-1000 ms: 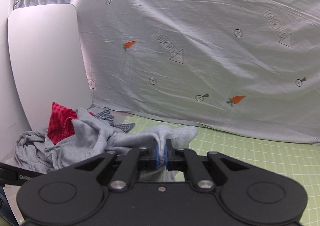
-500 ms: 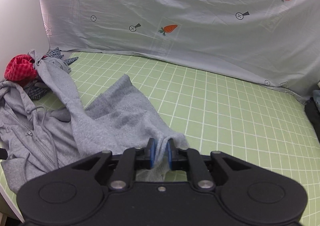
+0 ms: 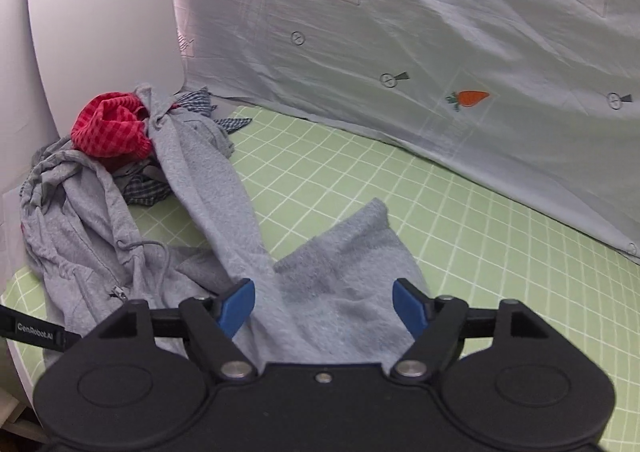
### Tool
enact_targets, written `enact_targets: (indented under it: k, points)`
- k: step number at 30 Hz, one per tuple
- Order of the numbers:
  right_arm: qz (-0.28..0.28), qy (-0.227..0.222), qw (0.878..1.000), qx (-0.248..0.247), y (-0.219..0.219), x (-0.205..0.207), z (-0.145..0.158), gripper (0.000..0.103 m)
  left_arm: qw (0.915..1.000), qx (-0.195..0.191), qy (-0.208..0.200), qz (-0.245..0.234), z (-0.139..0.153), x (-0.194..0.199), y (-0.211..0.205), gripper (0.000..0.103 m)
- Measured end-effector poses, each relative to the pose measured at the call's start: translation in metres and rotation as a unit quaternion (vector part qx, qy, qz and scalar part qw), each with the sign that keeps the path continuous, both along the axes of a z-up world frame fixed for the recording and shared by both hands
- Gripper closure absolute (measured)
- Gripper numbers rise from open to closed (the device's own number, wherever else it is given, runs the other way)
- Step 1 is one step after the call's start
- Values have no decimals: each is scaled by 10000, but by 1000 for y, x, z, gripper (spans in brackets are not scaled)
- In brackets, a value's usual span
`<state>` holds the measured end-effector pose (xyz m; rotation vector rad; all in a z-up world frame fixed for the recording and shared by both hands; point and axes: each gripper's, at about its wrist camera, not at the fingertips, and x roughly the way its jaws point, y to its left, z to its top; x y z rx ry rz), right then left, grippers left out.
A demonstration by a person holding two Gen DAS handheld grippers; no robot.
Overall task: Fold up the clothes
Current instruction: 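Lift the grey hoodie out of the heap with both grippers, then lay the grey hoodie flat on the table and open both grippers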
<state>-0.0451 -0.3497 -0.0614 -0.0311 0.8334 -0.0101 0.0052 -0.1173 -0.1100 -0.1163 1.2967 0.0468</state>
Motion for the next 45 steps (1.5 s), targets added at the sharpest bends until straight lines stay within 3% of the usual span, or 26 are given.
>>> enact_targets:
  k: [4,5,7,8,9,12,14,18,23,26,30,34,37,38,39,42,45]
  points:
    - [483,202,9985,144,21,43,-11,25,9999,13,153,0,-12,14,1,54]
    - [384,215,9989,136,19,51,-15,26,9998,40,179,-12,-15,17,0,53]
    - [185,241,9995,120,16,66,-25,42,9997,49,247,6,-18,22,0,53]
    - [86,254,9996,112,14,73,-30,66,9996,50,277,21,-20,24,0,52]
    - [-13,267,9996,103,13,81,-35,80,9995,59,305,29,-21,26,-1,52]
    - [-857,86,9953,433,-28,83,-32,94,9993,139,351,25,-24,29,-5,52]
    - [-1517,-22,9872,493,-66,75,-29,97,9992,201,343,-38,-24,30,-12,52]
    - [-2390,60,9679,782,-143,43,-31,96,9992,40,265,-280,-20,30,-33,51]
    - [-2754,51,9600,-512,-176,-16,-36,96,9957,243,74,-893,-12,19,-83,51]
    - [-3148,215,9456,-789,-209,-55,-38,96,9923,270,47,-1208,-12,9,-111,50]
    - [-3698,388,9228,-1010,-257,-105,-36,94,9880,232,50,-1524,-10,-7,-149,49]
    - [-4244,801,8886,-1544,-298,-150,-46,89,9844,242,16,-1740,-7,-21,-174,49]
    - [-4498,1195,8687,-1698,-320,-179,-50,77,9825,113,25,-1857,-6,-29,-190,49]
    - [-4505,1253,8658,-1780,-322,-186,-50,67,9810,105,10,-1939,-6,-34,-199,49]
    - [-4471,1207,8665,-1863,-319,-191,-48,54,9794,82,1,-2015,-6,-36,-205,48]
    - [-4244,825,8819,-1880,-307,-205,-33,38,9758,-129,12,-2185,-6,-39,-223,47]
    - [-3967,327,9053,-1487,-291,-200,-20,23,9733,-491,103,-2242,-4,-44,-243,45]
